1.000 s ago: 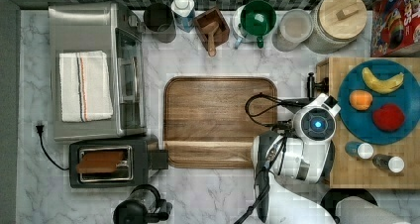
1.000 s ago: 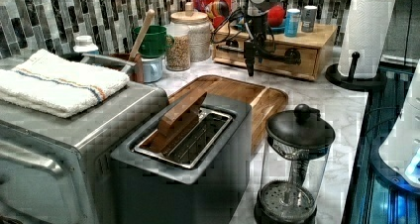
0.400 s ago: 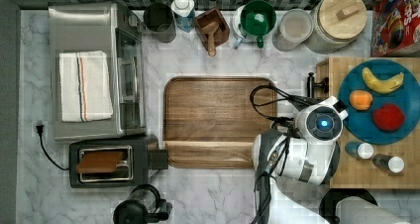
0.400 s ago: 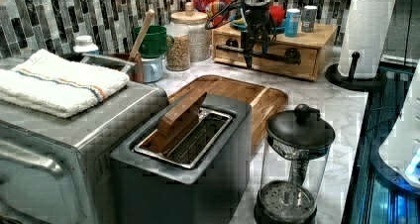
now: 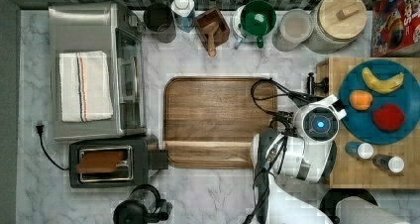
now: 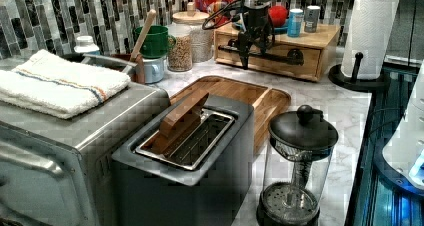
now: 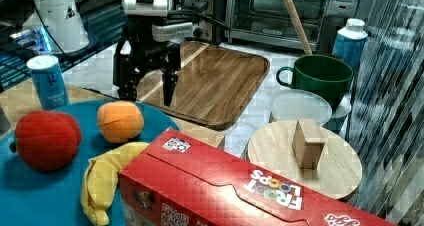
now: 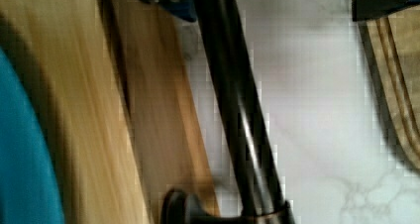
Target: Open the drawer.
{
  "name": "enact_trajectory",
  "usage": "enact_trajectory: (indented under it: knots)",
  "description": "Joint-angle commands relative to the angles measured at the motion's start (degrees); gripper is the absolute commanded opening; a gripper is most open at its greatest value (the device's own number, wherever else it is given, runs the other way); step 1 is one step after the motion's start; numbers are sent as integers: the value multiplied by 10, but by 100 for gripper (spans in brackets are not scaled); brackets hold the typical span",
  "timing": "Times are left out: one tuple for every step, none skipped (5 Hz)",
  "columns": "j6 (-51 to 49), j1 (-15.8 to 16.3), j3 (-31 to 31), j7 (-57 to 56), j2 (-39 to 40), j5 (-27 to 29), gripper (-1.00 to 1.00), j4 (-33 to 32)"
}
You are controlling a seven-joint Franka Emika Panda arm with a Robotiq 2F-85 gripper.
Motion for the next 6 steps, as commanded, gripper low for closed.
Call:
enact_trajectory:
  knots:
    - [-12, 114, 125, 79, -12, 56, 100, -12]
    - [-27, 139, 128, 112, -26, 46, 100, -19]
    - [-18, 147, 138, 139, -29, 24, 100, -26]
    - [3, 153, 139, 168, -34, -12, 100, -40]
    - [8, 152, 147, 174, -44, -17, 100, -52]
    - [9, 160, 145, 175, -56, -4, 100, -62]
